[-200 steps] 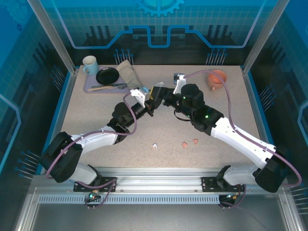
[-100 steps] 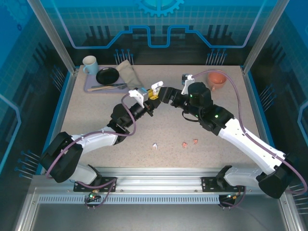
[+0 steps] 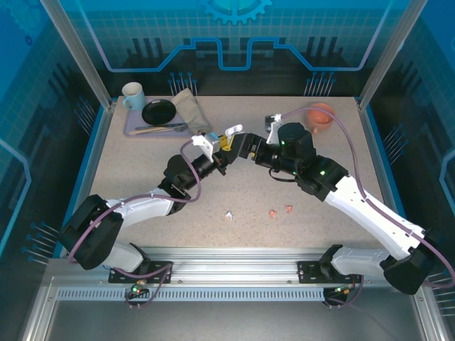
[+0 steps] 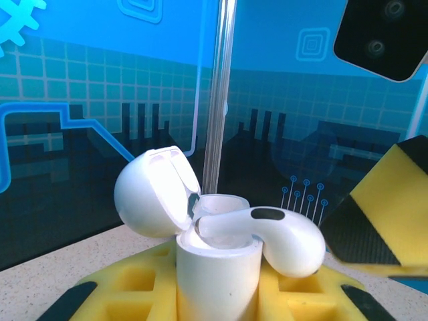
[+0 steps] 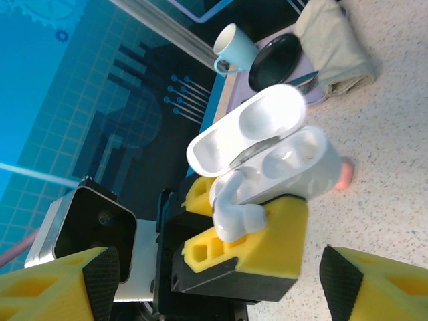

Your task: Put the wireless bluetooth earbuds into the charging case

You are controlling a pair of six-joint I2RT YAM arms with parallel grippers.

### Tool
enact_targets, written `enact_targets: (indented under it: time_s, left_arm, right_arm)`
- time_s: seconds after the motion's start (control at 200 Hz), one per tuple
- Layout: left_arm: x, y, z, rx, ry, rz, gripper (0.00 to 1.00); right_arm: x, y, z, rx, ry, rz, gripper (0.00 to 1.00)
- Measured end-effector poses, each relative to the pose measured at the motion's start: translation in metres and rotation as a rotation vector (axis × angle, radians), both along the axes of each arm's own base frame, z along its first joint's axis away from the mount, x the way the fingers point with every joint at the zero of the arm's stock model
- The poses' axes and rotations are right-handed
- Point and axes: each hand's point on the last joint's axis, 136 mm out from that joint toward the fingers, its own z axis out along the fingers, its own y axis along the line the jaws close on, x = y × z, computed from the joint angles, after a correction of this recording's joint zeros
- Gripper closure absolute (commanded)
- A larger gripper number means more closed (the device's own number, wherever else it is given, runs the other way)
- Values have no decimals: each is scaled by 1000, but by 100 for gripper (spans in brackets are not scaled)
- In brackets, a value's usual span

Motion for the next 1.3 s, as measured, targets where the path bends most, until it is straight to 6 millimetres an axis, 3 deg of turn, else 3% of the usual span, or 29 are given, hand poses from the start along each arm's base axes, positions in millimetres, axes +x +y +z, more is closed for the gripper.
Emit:
enact_targets:
  time_s: [0.22,0.67,0.985,1.301]
  left_arm:
    - [-1,-1,-3,5,4,-8,100]
    - [-3,0,-8,3,16,-13,100]
    - [-5,-1,-10,-2,28,-31,100]
    - [-6,-1,-14,1,36,-31,100]
  right_arm:
    - [-2,17,3,6,4,41,19]
    - [4,22,8,8,-1,40,19]
    - [8,26,22,20,-29,43,19]
    - [10,23,19,-8,-41,30,20]
